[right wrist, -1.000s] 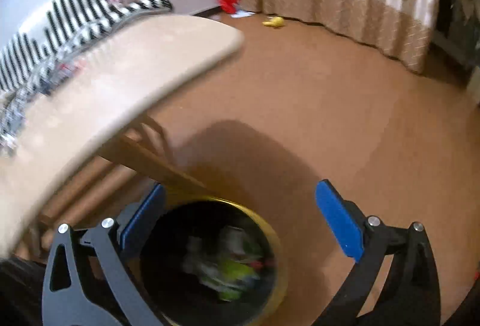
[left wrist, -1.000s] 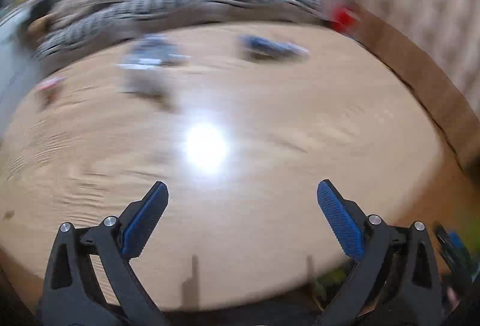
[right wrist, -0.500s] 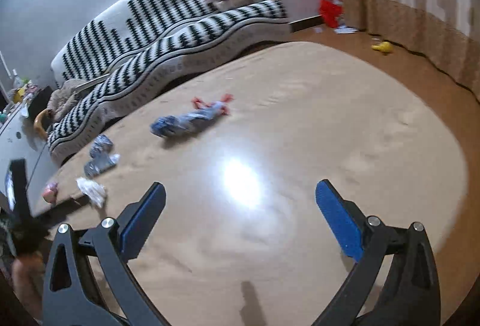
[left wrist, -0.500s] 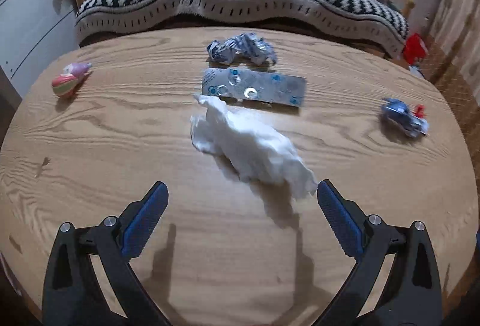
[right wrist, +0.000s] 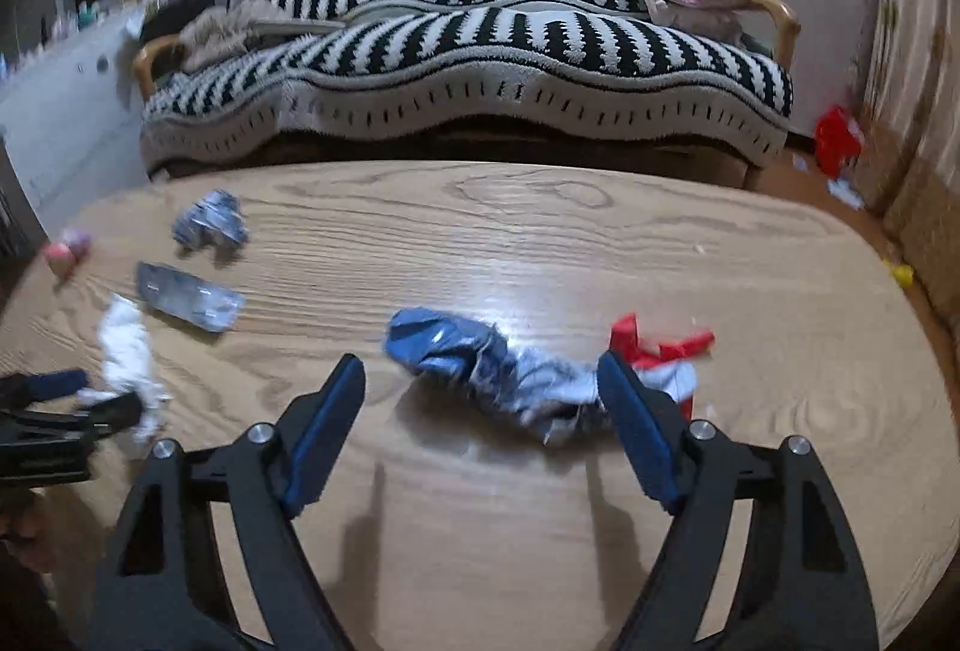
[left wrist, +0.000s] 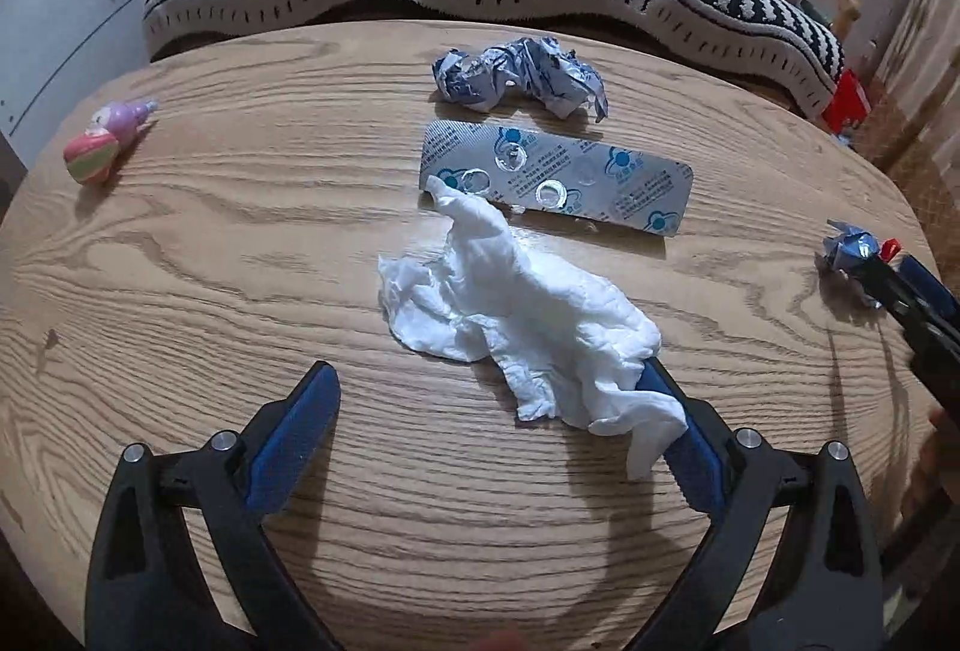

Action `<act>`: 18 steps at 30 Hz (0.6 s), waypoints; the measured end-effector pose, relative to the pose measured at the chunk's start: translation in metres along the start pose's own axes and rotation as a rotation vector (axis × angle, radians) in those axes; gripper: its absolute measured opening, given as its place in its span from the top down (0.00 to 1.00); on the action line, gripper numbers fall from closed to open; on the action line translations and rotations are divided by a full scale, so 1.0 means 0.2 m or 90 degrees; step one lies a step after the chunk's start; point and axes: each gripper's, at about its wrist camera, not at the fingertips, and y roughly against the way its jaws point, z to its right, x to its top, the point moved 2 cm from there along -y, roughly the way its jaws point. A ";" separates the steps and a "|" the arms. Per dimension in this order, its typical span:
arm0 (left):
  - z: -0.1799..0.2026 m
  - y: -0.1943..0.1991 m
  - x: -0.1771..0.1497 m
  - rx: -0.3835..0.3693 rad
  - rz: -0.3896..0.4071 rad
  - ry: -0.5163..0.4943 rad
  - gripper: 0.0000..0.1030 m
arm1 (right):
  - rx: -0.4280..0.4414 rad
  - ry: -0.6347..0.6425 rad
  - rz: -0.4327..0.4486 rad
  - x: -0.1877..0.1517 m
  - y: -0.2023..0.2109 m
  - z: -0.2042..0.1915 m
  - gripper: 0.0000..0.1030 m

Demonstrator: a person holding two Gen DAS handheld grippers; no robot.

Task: Collect trash
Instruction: 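Grasp the white tissue with the left tool while the right tool grasps the blue foil wrapper, then carry the tissue and foil wrapper to the bin and release both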

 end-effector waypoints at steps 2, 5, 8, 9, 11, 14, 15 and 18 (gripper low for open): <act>0.00 0.01 0.01 -0.005 0.009 -0.012 0.30 | -0.006 0.010 -0.017 0.00 -0.05 0.01 0.58; 0.01 0.05 0.01 -0.051 0.004 -0.014 0.93 | -0.005 -0.010 -0.015 -0.02 -0.05 0.02 0.73; 0.02 0.07 0.00 -0.044 0.011 -0.021 0.95 | 0.006 -0.032 -0.013 -0.05 -0.01 0.03 0.75; 0.01 0.08 0.00 -0.047 0.009 -0.017 0.95 | 0.007 -0.038 -0.013 -0.06 0.00 0.04 0.75; 0.01 0.08 0.00 -0.051 0.009 -0.012 0.95 | 0.009 -0.051 -0.014 -0.08 0.03 0.04 0.76; 0.01 0.09 -0.01 -0.055 0.009 -0.010 0.95 | 0.014 -0.068 -0.010 -0.11 0.09 0.06 0.76; 0.01 0.10 -0.01 -0.056 0.011 -0.010 0.95 | 0.014 -0.072 -0.005 -0.11 0.12 0.06 0.76; 0.01 0.12 -0.01 -0.060 0.018 -0.017 0.95 | 0.010 -0.071 0.003 -0.14 0.19 0.05 0.76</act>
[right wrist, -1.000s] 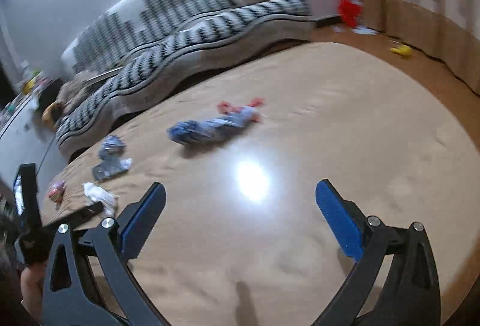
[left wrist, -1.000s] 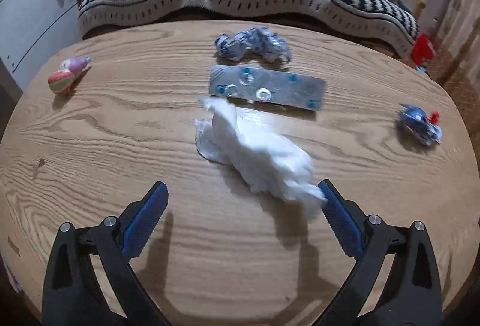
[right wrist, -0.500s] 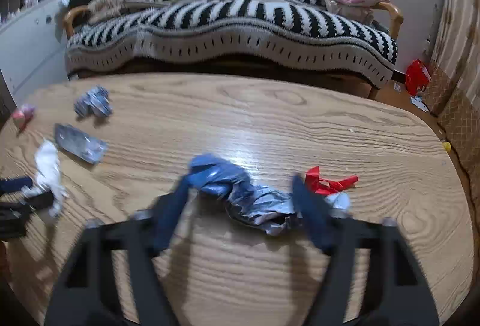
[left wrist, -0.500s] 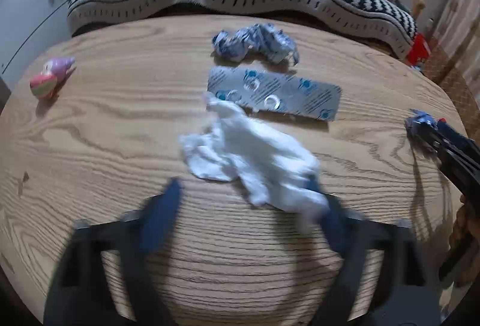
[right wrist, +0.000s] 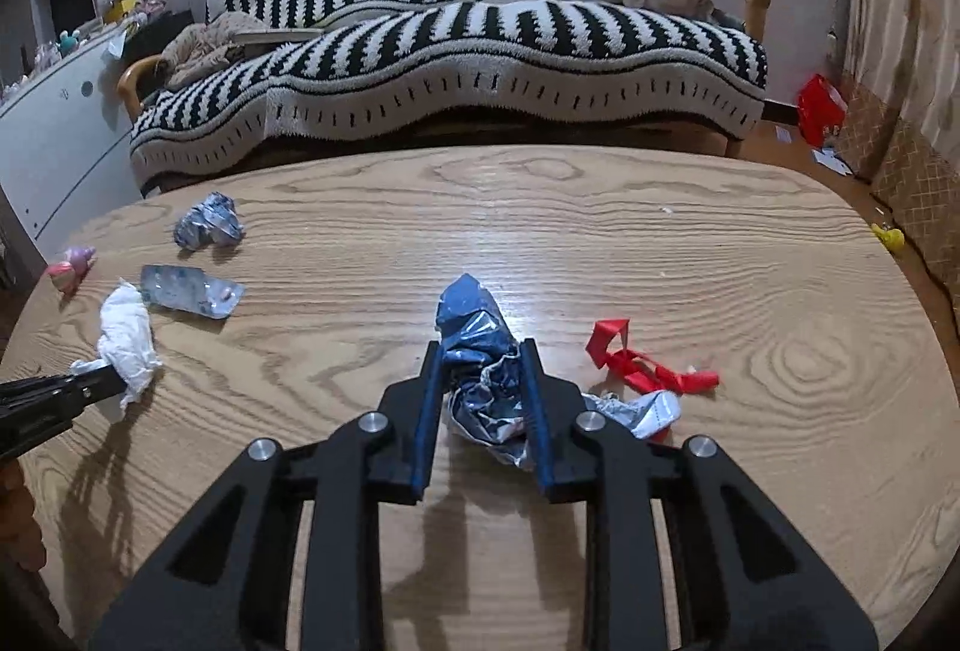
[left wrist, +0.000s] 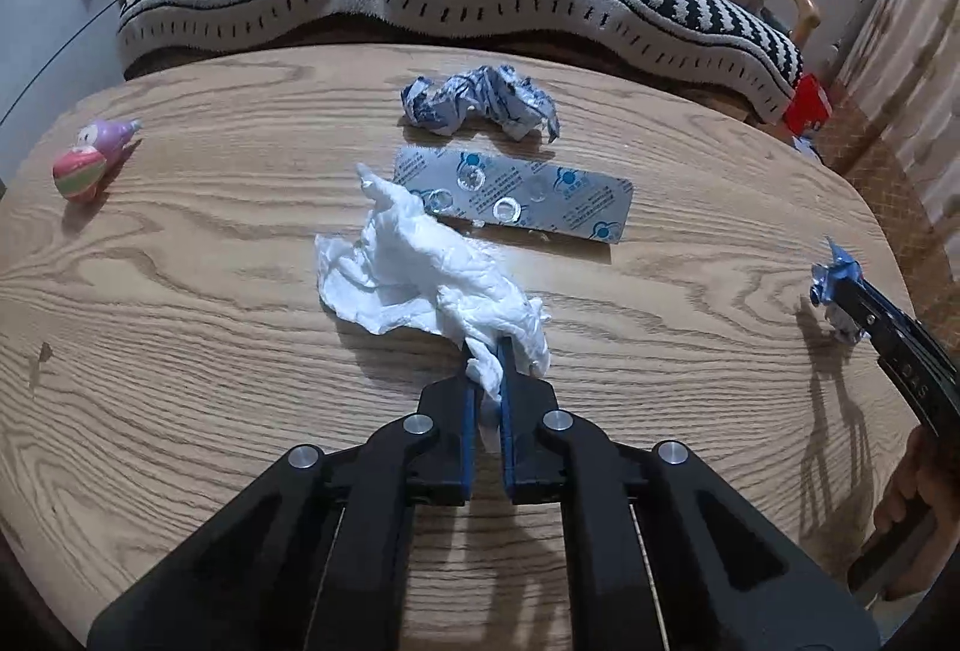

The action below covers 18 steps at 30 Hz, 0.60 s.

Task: Collect trash
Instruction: 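Carry the tissue and foil wrapper to the bin and release both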

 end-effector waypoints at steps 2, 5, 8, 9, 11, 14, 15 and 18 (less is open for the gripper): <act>0.00 0.01 0.00 -0.008 0.001 -0.005 0.95 | -0.017 -0.001 -0.009 -0.04 0.00 0.01 0.76; 0.01 0.08 -0.01 -0.048 0.001 0.007 0.95 | -0.006 -0.051 -0.001 -0.09 0.10 0.04 0.76; 0.06 0.22 -0.05 -0.117 0.022 -0.009 0.95 | 0.037 -0.096 0.054 -0.12 0.37 0.04 0.76; 0.10 0.28 -0.08 -0.144 0.029 -0.021 0.95 | 0.048 -0.104 0.073 -0.15 0.49 0.04 0.76; 0.18 0.41 -0.18 -0.179 0.038 -0.051 0.95 | 0.049 -0.103 0.102 -0.20 0.71 0.06 0.76; 0.36 0.56 -0.38 -0.232 0.024 -0.091 0.95 | 0.034 -0.108 0.129 -0.36 1.02 0.14 0.76; 0.44 0.60 -0.48 -0.260 0.006 -0.110 0.95 | 0.024 -0.111 0.132 -0.41 1.08 0.17 0.76; 0.66 0.70 -0.71 -0.306 -0.034 -0.173 0.95 | -0.022 -0.139 0.108 -0.71 1.28 0.31 0.76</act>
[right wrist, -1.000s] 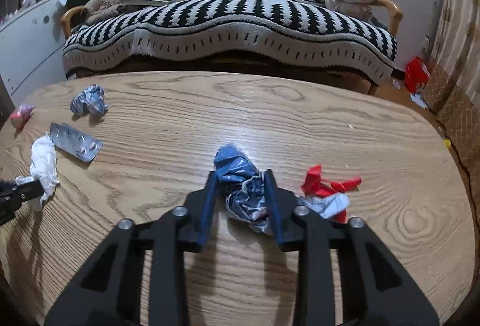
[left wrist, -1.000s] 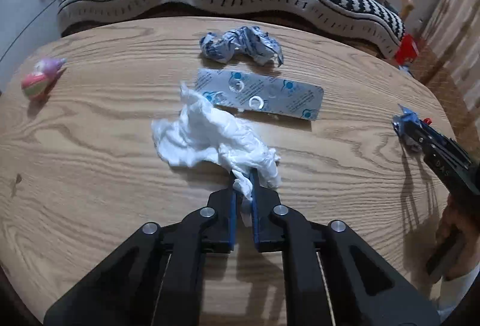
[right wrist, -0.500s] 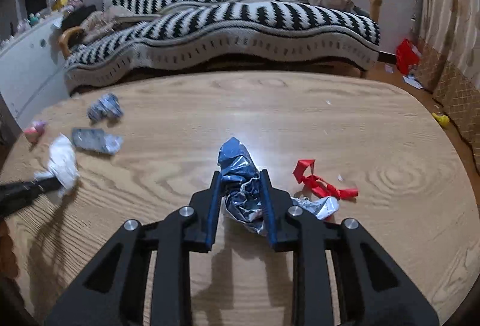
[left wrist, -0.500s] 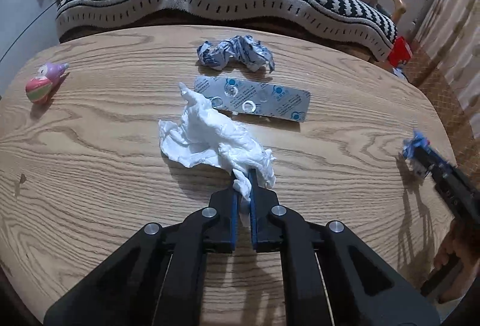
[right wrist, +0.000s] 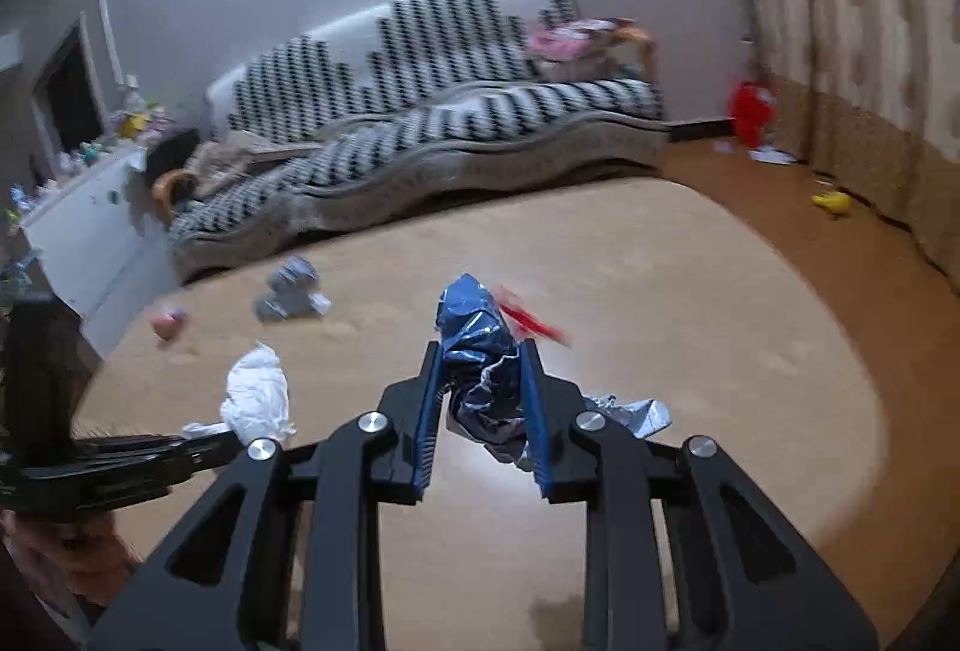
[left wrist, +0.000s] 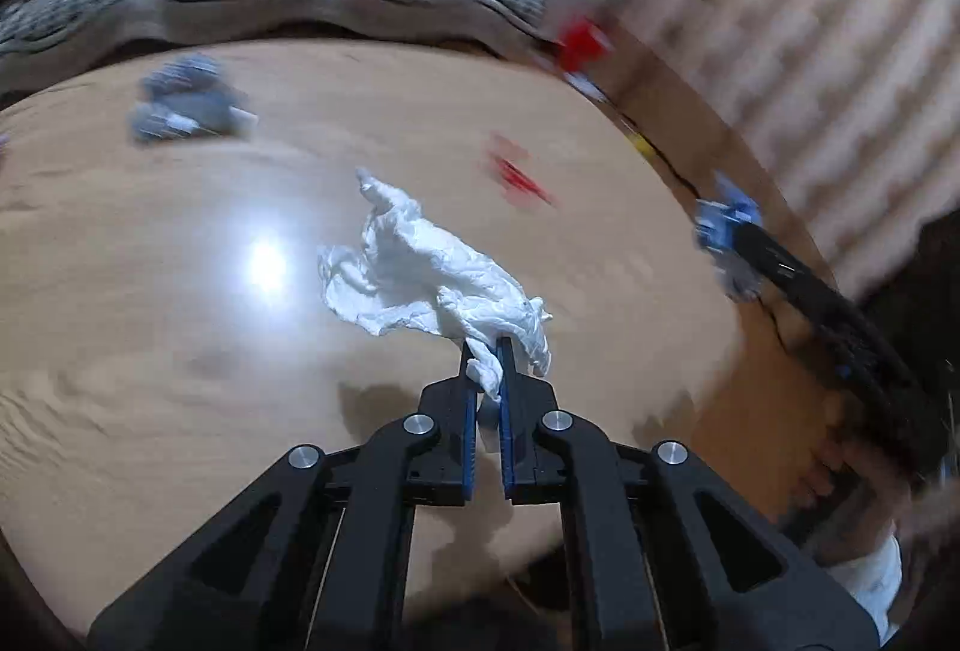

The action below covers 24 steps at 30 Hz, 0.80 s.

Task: Collect trash
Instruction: 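Carry the tissue and foil wrapper to the bin and release both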

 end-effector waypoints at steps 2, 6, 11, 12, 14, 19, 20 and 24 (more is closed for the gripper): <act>0.19 -0.05 -0.13 -0.034 -0.043 -0.039 0.95 | 0.002 -0.045 -0.021 -0.14 0.10 0.13 0.76; 0.47 -0.21 -0.38 -0.061 -0.133 -0.093 0.95 | 0.003 -0.159 -0.054 -0.45 0.27 0.38 0.76; 0.64 -0.34 -0.55 -0.071 -0.194 -0.133 0.95 | -0.012 -0.241 -0.082 -0.71 0.36 0.56 0.76; 0.66 -0.34 -0.58 -0.071 -0.199 -0.138 0.95 | -0.012 -0.245 -0.082 -0.74 0.38 0.57 0.76; 0.69 -0.36 -0.61 -0.068 -0.206 -0.147 0.95 | -0.010 -0.251 -0.083 -0.75 0.39 0.58 0.76; 0.74 -0.40 -0.60 -0.069 -0.215 -0.159 0.95 | -0.011 -0.275 -0.097 -0.78 0.39 0.63 0.76; 0.75 -0.38 -0.61 -0.071 -0.218 -0.160 0.95 | -0.009 -0.282 -0.100 -0.79 0.39 0.64 0.76; 0.78 -0.40 -0.67 -0.075 -0.244 -0.173 0.95 | 0.000 -0.307 -0.117 -0.82 0.38 0.66 0.74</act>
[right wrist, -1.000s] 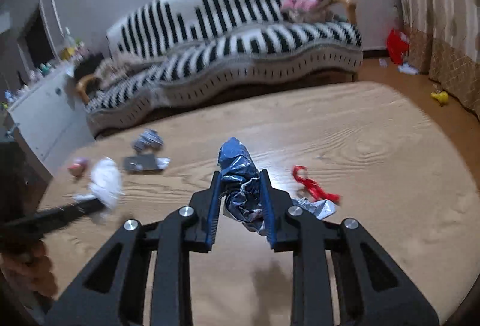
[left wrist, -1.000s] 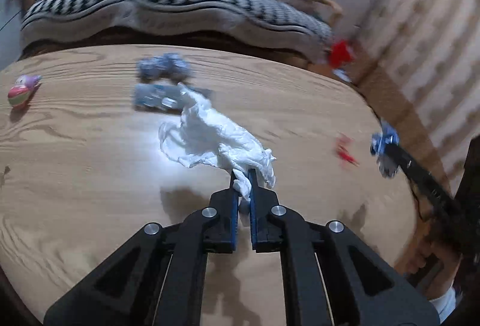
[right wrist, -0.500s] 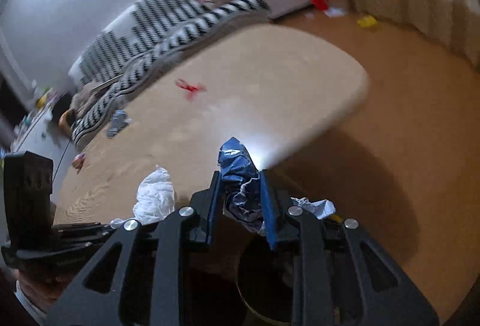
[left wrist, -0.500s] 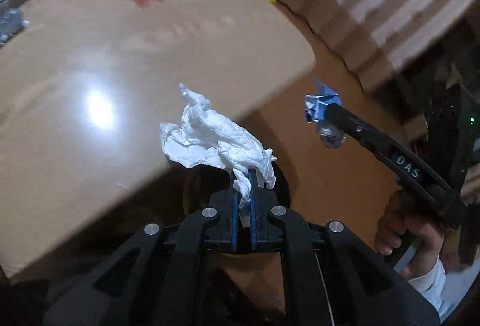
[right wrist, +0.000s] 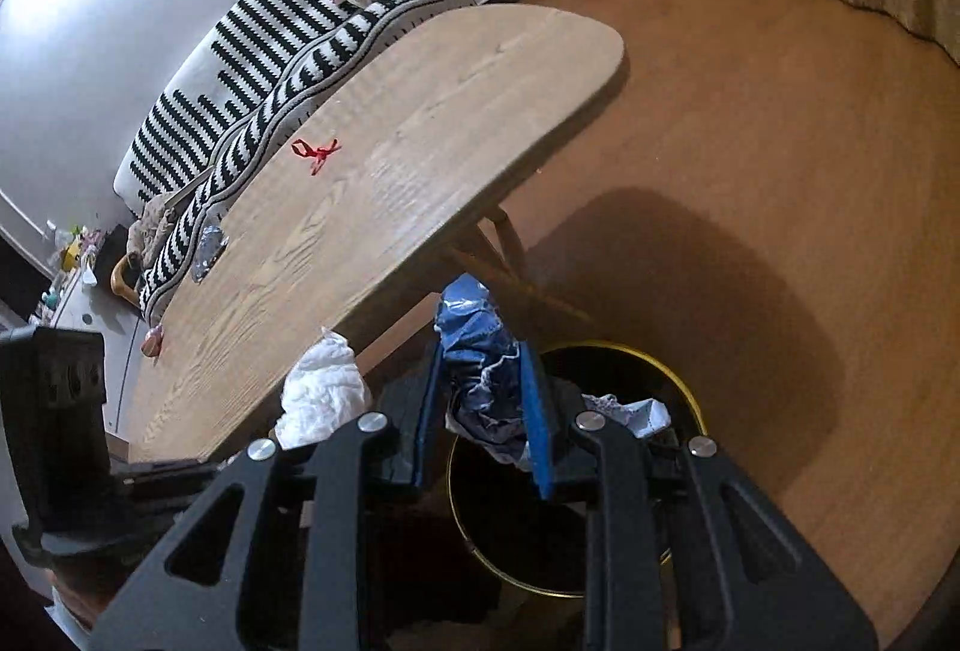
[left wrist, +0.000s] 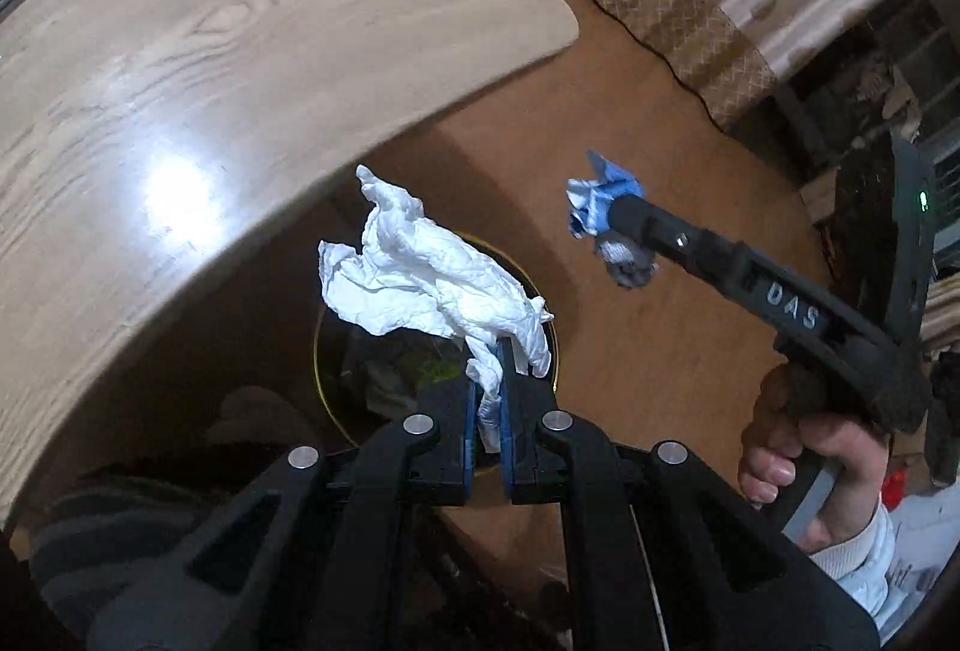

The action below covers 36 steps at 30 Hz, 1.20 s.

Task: Collect trash
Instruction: 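Carry the tissue and foil wrapper to the bin and release both, then grasp the silver blister pack with the left tool while the right tool grasps the red ribbon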

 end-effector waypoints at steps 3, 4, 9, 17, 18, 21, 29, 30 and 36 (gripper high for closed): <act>-0.02 -0.07 -0.04 0.010 -0.067 -0.009 0.42 | 0.003 -0.047 -0.030 -0.01 -0.03 0.05 0.36; -0.04 -0.08 -0.05 -0.004 -0.075 0.001 0.20 | -0.010 -0.063 -0.027 0.00 -0.03 0.07 0.11; -0.17 0.10 -0.03 -0.007 -0.014 0.039 0.09 | -0.136 -0.107 0.014 0.00 0.01 0.16 0.07; -0.88 0.70 0.00 0.234 0.182 0.172 0.06 | -0.262 0.169 0.098 0.06 -0.11 -0.30 0.07; -1.02 0.76 -0.02 0.266 0.187 0.201 0.06 | -0.240 0.170 0.089 0.09 -0.15 -0.35 0.07; -1.34 0.90 -0.06 0.327 0.198 0.280 0.06 | -0.207 0.201 0.070 0.18 -0.30 -0.53 0.07; -1.81 1.01 0.16 0.347 0.197 0.248 0.06 | -0.151 0.271 0.032 0.47 -0.70 -0.94 0.07; -1.86 1.01 0.22 0.348 0.189 0.224 0.06 | -0.145 0.276 0.018 0.51 -0.78 -0.99 0.07; -2.16 0.84 0.49 0.335 0.115 0.114 0.06 | -0.132 0.324 -0.021 0.71 -1.13 -1.21 0.07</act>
